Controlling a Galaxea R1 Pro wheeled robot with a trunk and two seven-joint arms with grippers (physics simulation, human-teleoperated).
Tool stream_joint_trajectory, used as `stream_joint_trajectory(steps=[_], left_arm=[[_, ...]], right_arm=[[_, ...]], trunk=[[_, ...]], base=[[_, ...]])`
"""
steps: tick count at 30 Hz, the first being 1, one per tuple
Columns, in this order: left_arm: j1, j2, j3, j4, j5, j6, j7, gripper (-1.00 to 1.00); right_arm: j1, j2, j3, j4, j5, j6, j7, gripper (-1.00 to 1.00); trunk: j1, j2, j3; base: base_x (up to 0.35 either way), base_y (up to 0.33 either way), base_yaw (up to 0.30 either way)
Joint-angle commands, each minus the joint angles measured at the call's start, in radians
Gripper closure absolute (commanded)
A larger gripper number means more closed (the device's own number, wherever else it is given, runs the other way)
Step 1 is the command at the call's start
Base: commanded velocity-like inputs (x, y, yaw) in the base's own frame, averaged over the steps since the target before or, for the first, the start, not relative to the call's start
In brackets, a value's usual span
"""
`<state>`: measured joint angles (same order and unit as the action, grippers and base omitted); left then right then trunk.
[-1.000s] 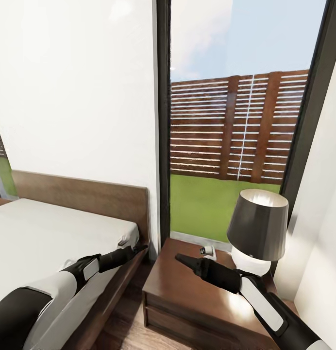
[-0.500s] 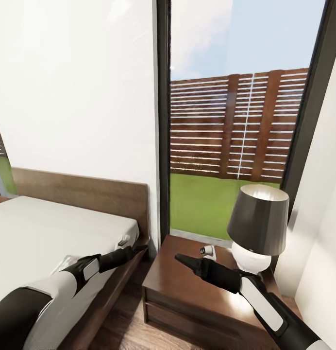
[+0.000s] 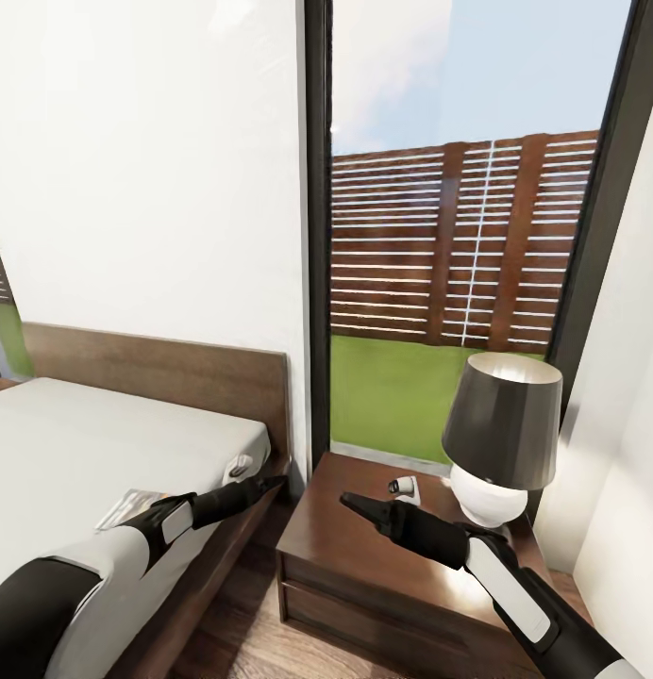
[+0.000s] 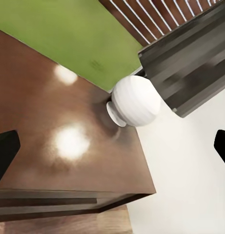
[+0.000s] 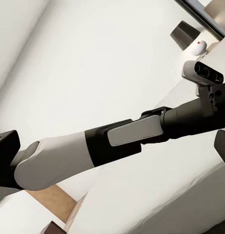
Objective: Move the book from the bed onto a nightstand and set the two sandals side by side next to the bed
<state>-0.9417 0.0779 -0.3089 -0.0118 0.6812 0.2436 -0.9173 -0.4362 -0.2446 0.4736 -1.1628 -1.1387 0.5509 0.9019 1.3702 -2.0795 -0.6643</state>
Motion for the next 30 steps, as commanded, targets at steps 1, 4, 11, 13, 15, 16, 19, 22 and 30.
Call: stream_joint_trajectory(steps=[1, 4, 11, 13, 15, 16, 19, 22, 30], left_arm=[[-0.001, 0.000, -0.007, 0.000, 0.011, 0.010, -0.002, -1.00], [-0.001, 0.000, -0.007, 0.000, 0.011, 0.010, -0.002, -1.00], [-0.001, 0.000, -0.007, 0.000, 0.011, 0.010, -0.002, -1.00], [-0.001, 0.000, -0.007, 0.000, 0.011, 0.010, -0.002, -1.00], [-0.001, 0.000, -0.007, 0.000, 0.011, 0.010, -0.002, -1.00], [-0.001, 0.000, -0.007, 0.000, 0.011, 0.010, -0.002, -1.00], [-0.001, 0.000, -0.007, 0.000, 0.011, 0.010, -0.002, -1.00], [0.000, 0.000, -0.007, 0.000, 0.011, 0.010, -0.002, -1.00], [0.000, -0.001, -0.007, 0.000, 0.011, 0.010, -0.002, -1.00]], right_arm=[[-0.001, -0.001, 0.002, 0.000, -0.010, 0.007, -0.001, -1.00], [-0.001, -0.001, 0.003, 0.000, -0.010, 0.007, -0.002, -1.00], [-0.001, 0.000, 0.002, 0.000, -0.010, 0.007, -0.003, -1.00], [-0.001, 0.000, 0.002, 0.000, -0.010, 0.007, -0.003, -1.00], [-0.001, 0.000, 0.002, 0.000, -0.009, 0.007, -0.003, -1.00], [-0.001, 0.000, 0.002, 0.001, -0.009, 0.007, -0.003, -1.00], [-0.001, 0.000, 0.002, 0.003, -0.009, 0.007, -0.003, -1.00], [-0.001, 0.001, 0.001, 0.006, -0.010, 0.006, -0.004, -1.00], [-0.001, -0.001, -0.009, 0.008, -0.009, 0.006, -0.010, -1.00]], trunk=[[0.000, -0.001, -0.001], [0.000, -0.001, -0.001], [0.000, -0.001, -0.001], [0.000, -0.001, -0.001], [0.000, -0.001, -0.001], [0.000, -0.001, -0.001], [0.000, -0.001, -0.001], [0.000, -0.001, -0.001], [0.000, -0.001, -0.001]], base=[[0.000, 0.000, 0.000], [0.000, 0.000, 0.000], [0.000, 0.000, 0.000], [0.000, 0.000, 0.000], [0.000, 0.000, 0.000], [0.000, 0.000, 0.000], [0.000, 0.000, 0.000], [0.000, 0.000, 0.000], [0.000, 0.000, 0.000]])
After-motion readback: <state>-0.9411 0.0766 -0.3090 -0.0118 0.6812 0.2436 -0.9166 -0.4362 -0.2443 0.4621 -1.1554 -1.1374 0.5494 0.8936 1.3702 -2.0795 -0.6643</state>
